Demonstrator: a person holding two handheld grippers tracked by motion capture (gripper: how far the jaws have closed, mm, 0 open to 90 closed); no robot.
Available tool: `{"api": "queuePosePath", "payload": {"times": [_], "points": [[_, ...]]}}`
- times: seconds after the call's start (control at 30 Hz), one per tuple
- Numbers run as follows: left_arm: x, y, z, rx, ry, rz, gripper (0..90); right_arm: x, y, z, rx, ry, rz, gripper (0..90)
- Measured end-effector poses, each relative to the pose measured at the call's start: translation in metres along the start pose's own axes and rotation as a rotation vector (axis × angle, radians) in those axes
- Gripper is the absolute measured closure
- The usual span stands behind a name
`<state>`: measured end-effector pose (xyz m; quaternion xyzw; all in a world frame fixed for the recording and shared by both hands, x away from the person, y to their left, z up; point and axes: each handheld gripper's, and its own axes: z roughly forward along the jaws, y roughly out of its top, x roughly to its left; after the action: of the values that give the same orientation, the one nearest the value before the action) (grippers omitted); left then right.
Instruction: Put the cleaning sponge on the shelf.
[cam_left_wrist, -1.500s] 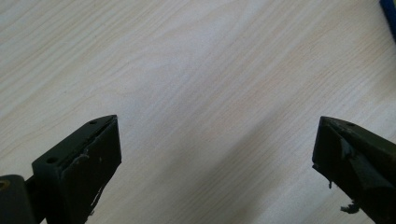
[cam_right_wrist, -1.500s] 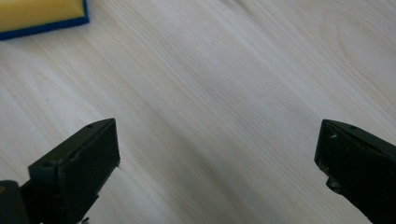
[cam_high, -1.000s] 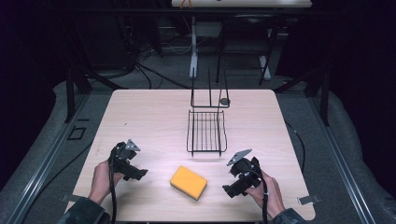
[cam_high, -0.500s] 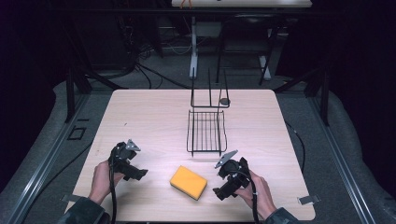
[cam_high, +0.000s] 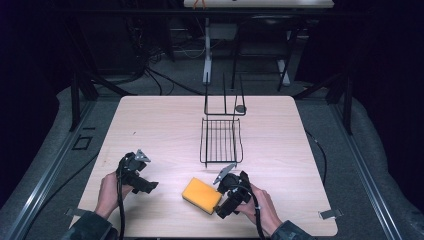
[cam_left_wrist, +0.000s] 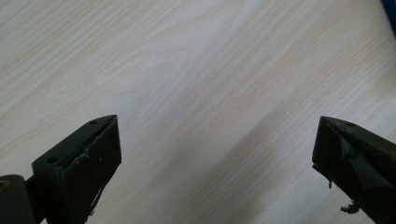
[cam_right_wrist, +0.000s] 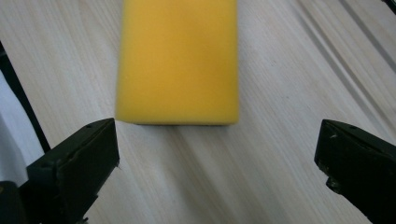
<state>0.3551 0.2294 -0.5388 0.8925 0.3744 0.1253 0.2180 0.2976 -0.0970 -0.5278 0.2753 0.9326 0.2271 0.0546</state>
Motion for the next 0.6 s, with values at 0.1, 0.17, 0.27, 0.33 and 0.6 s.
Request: {"api": "queuePosePath", "payload": {"times": [0.1, 0.17, 0.27, 0.33, 0.6], "points": [[0.000, 0.000, 0.000, -0.002, 0.002, 0.000, 1.6, 0.003, 0.004, 0.003, 0.002, 0.011, -0.006, 0.0], [0.000, 0.000, 0.000, -0.001, 0.001, 0.000, 1.6, 0.006, 0.007, 0.006, 0.004, 0.021, -0.012, 0.0], [0.000, 0.000, 0.000, -0.002, 0.002, 0.001, 1.6, 0.011, 0.012, 0.013, 0.024, 0.025, -0.029, 0.0], [0.000, 0.000, 0.000, -0.002, 0.001, 0.000, 1.6, 0.015, 0.015, 0.020, 0.049, 0.029, -0.044, 0.0], [0.000, 0.000, 0.000, -0.001, -0.001, 0.003, 1.6, 0.016, 0.018, 0.031, 0.080, 0.015, -0.043, 2.3]]}}
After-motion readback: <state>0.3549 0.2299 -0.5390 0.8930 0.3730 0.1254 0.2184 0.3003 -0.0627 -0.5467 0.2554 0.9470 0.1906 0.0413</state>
